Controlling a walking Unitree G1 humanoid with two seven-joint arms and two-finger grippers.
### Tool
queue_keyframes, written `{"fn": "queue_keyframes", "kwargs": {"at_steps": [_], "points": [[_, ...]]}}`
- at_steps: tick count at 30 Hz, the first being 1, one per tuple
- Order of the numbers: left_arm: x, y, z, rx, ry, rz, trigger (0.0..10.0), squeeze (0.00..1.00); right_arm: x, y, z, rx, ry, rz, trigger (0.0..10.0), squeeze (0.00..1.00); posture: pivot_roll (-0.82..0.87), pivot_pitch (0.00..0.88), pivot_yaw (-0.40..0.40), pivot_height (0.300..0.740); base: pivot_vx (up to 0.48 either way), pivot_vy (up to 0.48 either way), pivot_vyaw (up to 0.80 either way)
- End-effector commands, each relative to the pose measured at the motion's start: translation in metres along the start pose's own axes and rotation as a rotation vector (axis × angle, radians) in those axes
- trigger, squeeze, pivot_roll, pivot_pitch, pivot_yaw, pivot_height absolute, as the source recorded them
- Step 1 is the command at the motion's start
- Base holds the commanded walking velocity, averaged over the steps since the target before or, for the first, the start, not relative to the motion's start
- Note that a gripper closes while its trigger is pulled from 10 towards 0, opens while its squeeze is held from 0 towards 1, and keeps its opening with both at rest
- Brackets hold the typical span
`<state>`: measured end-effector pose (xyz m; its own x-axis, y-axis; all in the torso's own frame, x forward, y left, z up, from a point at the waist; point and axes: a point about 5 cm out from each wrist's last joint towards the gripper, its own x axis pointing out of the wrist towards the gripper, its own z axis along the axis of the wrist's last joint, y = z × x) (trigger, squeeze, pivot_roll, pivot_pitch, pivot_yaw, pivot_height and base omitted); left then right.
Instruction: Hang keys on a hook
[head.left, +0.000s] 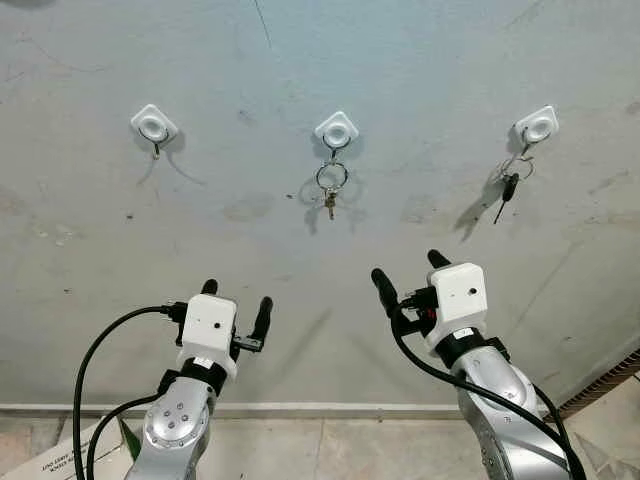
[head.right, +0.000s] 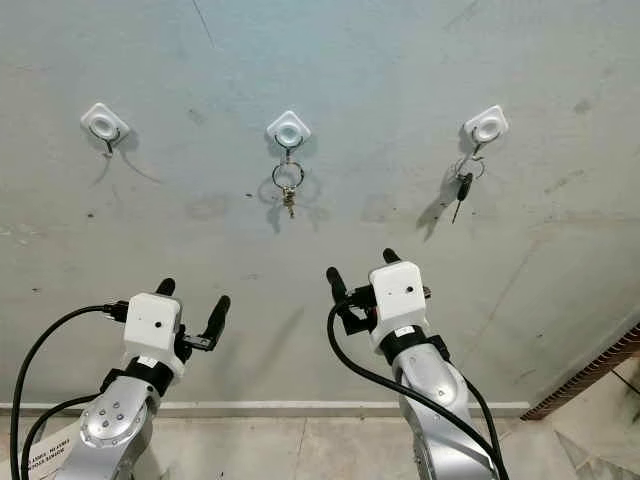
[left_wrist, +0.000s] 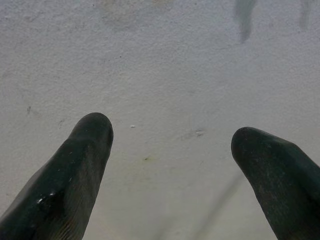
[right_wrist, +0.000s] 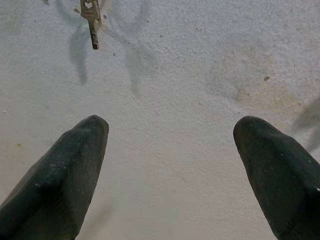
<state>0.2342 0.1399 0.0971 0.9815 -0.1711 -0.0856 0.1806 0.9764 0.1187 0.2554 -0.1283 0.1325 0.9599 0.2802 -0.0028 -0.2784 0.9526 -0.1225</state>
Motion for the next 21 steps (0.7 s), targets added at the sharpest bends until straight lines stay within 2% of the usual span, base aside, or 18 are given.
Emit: {"fn": "queue_keyframes", "kwargs": {"at_steps": [1,6,21], "points": [[-0.0006,0.0001,-0.0028,0.005,0.020,-0.003,10.0,0.00,0.0011,0.0021,0.0027,0.000,-0.006,0.005,10.0,0.00,0.06,0.000,0.009,0.740,0.000,0.000,0.00],[0.0003,0.0003,-0.0022,0.001,0.019,-0.010,10.0,0.00,0.0007,0.0039,0.0023,0.002,-0.001,0.010,10.0,0.00,0.05,0.000,0.011,0.740,0.000,0.000,0.00],[0.0030,-0.0019,-0.0014,-0.003,0.018,-0.033,10.0,0.00,0.0028,0.0030,0.0019,-0.001,0.000,0.003,10.0,0.00,0.05,0.000,0.021,0.740,-0.323,0.000,0.00]]}}
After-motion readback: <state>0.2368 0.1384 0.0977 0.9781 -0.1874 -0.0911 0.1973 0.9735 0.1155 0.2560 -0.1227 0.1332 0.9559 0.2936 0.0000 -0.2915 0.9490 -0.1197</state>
